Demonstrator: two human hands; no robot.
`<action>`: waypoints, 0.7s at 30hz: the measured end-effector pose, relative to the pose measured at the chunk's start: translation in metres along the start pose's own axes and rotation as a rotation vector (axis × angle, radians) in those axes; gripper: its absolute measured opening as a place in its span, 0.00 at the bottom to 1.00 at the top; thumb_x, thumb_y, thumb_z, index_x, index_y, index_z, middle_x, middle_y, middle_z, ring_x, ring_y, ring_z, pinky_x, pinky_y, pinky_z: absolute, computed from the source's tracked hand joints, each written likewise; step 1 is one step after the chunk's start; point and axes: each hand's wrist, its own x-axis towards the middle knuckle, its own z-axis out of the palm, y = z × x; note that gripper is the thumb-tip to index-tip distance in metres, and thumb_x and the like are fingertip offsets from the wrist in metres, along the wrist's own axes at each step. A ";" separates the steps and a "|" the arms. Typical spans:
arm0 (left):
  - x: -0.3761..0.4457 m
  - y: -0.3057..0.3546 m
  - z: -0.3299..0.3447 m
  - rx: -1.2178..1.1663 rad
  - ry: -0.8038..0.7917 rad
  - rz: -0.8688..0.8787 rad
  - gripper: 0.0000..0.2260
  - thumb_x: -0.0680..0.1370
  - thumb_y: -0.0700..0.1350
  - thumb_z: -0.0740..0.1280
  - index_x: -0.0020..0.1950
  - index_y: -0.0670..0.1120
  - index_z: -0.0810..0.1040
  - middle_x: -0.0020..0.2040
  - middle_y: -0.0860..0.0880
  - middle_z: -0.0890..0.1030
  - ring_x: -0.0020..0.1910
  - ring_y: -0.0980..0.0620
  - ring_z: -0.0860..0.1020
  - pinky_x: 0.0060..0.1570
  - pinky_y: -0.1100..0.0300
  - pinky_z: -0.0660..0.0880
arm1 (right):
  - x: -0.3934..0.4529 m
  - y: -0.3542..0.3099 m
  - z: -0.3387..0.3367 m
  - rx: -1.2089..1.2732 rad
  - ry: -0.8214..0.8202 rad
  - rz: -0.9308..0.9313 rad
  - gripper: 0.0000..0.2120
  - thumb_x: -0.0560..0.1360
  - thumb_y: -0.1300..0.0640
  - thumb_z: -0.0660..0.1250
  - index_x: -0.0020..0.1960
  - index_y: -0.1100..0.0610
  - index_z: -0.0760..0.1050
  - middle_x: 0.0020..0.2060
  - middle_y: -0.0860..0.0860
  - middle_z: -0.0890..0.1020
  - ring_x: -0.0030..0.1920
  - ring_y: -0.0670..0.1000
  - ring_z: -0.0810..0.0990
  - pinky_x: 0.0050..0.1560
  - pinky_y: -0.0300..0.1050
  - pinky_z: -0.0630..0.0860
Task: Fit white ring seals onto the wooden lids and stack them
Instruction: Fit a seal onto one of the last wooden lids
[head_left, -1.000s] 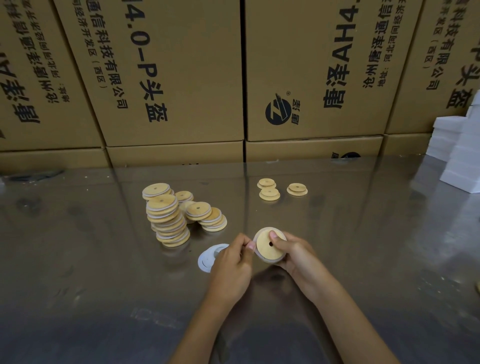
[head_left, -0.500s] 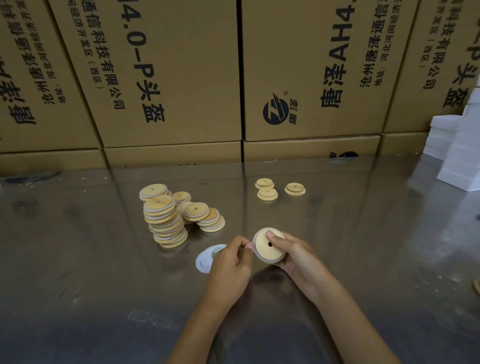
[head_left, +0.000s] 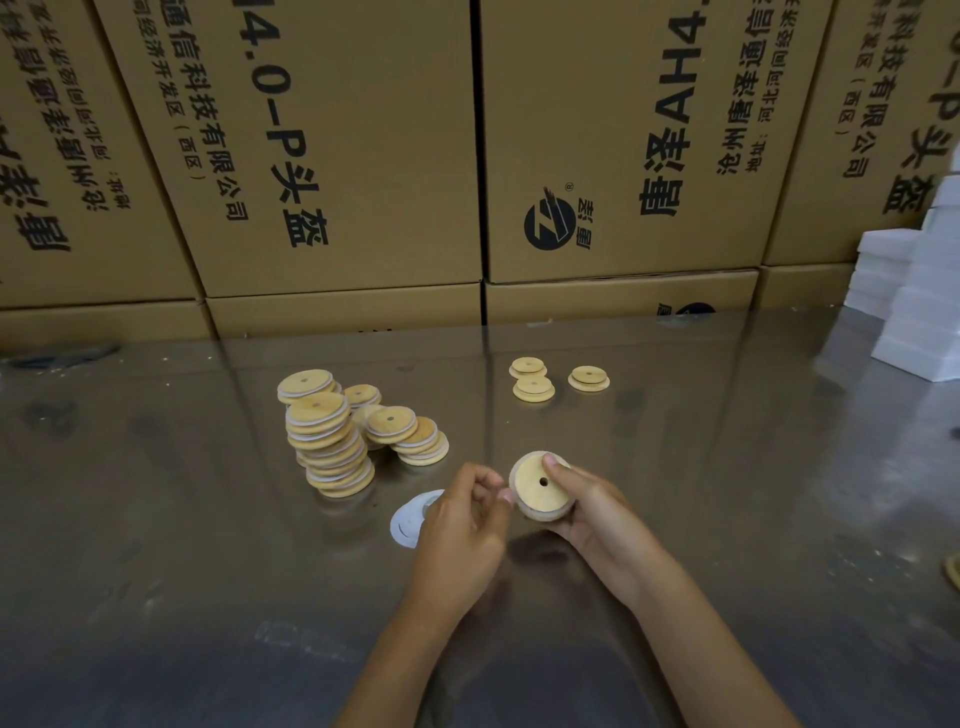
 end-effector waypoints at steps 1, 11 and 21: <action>-0.001 0.001 0.001 -0.009 -0.015 0.008 0.06 0.76 0.48 0.70 0.49 0.56 0.74 0.40 0.58 0.77 0.35 0.59 0.73 0.37 0.68 0.69 | 0.000 -0.001 0.001 0.008 0.002 0.012 0.17 0.82 0.54 0.62 0.62 0.66 0.78 0.57 0.62 0.83 0.54 0.55 0.83 0.62 0.51 0.78; -0.003 0.004 0.002 0.068 -0.013 0.067 0.26 0.68 0.53 0.77 0.62 0.60 0.71 0.54 0.60 0.74 0.46 0.64 0.77 0.47 0.68 0.73 | -0.009 -0.004 0.010 0.071 -0.195 0.147 0.23 0.85 0.51 0.48 0.69 0.64 0.72 0.63 0.61 0.81 0.66 0.64 0.77 0.73 0.59 0.66; 0.011 -0.009 -0.018 0.308 0.270 0.064 0.28 0.69 0.50 0.77 0.66 0.48 0.73 0.58 0.51 0.72 0.60 0.48 0.71 0.59 0.51 0.71 | -0.003 0.001 0.011 -0.045 -0.032 0.059 0.20 0.84 0.48 0.52 0.72 0.56 0.70 0.58 0.58 0.84 0.52 0.59 0.84 0.55 0.49 0.79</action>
